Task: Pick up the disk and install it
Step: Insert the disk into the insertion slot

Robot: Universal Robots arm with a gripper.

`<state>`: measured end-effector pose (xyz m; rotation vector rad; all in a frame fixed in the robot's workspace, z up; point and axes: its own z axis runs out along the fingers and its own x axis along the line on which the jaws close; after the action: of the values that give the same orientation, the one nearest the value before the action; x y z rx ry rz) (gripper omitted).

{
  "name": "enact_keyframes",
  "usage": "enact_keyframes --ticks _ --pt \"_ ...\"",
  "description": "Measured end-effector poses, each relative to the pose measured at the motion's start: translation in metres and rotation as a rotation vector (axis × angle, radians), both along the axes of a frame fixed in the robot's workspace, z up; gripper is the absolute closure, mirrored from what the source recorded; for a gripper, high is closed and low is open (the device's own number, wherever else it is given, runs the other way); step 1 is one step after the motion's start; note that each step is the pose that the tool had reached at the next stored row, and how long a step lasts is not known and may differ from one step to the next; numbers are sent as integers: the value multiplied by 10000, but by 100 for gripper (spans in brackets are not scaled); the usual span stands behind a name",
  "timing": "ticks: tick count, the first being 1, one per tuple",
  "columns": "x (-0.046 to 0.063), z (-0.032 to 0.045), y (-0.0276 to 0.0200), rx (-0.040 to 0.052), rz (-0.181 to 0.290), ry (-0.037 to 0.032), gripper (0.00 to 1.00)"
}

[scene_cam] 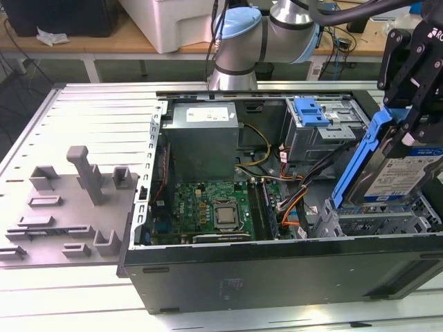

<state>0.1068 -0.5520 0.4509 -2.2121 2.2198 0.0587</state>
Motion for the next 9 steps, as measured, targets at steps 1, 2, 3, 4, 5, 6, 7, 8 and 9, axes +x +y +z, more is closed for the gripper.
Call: enact_keyframes --ticks 1,2,3,4,5,6,7,8,9 --pt "1 -2 0 -1 -14 0 63" --pt "2 -3 0 0 -25 0 63" --pt "4 -5 0 -1 -46 0 63" --pt "5 -7 1 0 -77 0 63" --pt "5 -8 1 0 -90 0 63" --pt "5 -10 1 0 -100 0 63" --pt "6 -11 1 0 -119 0 63" --pt "6 -13 1 0 -137 0 63" --pt "6 -14 1 1 -142 0 63"
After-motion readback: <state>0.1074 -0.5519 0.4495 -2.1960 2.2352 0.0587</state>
